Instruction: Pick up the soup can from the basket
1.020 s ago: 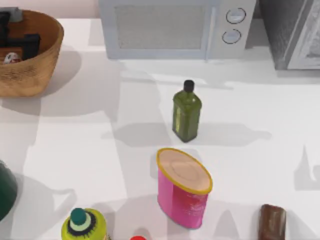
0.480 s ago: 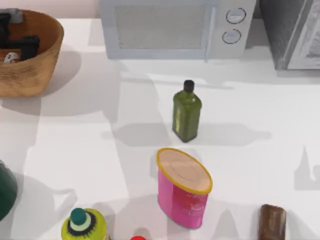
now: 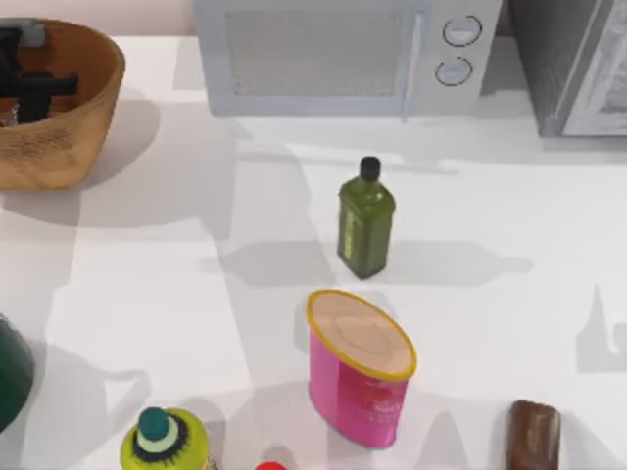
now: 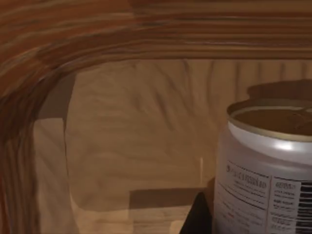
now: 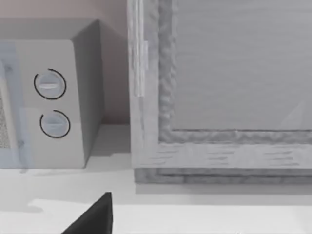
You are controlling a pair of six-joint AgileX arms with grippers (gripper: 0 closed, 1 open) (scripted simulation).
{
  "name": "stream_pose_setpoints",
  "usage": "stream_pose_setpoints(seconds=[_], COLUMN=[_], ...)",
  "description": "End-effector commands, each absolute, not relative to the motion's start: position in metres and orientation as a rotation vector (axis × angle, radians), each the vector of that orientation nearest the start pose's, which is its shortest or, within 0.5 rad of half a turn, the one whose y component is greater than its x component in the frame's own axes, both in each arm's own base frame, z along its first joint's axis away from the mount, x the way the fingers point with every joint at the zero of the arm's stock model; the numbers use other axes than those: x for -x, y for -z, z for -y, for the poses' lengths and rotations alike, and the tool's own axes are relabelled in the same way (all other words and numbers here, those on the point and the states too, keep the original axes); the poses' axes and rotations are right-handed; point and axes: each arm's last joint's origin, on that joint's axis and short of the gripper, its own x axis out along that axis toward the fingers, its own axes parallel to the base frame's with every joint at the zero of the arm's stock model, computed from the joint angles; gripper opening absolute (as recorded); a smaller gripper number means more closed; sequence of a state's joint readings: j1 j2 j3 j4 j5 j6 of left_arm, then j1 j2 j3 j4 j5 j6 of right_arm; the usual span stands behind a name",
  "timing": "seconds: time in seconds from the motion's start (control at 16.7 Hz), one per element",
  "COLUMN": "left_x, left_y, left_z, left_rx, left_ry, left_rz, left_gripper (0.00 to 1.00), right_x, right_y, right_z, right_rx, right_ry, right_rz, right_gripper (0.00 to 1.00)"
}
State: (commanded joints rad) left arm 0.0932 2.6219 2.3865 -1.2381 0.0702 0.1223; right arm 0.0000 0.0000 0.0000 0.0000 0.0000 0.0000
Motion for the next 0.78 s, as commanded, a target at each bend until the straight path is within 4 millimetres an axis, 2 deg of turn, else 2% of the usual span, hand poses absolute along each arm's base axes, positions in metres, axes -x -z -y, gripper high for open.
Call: stream_pose_setpoints(seconds=[0.12, 0.18, 0.6, 0.66, 0.78], left_x=[-0.514, -0.514, -0.514, -0.507, -0.507], left_y=[-0.134, -0.134, -0.134, -0.154, -0.157], left_z=[-0.053, -0.053, -0.053, -0.053, -0.054], left_rx=[0.026, 0.026, 0.026, 0.029, 0.029], left_ry=[0.053, 0.053, 0.053, 0.039, 0.035], left_rz=[-1.467, -1.467, -1.467, -1.45, -1.442], left_gripper=[0.02, 0.0, 0.0, 0.0, 0.0], right_x=[-0.106, -0.106, -0.106, -0.106, -0.106], right_y=[-0.16, -0.16, -0.16, -0.16, -0.16], right_z=[0.001, 0.001, 0.001, 0.001, 0.001], right_rx=[0.0, 0.0, 0.0, 0.0, 0.0], right_ry=[0.0, 0.0, 0.0, 0.0, 0.0], right_rz=[0.0, 0.0, 0.0, 0.0, 0.0], right_gripper=[1.0, 1.0, 1.0, 1.0, 1.0])
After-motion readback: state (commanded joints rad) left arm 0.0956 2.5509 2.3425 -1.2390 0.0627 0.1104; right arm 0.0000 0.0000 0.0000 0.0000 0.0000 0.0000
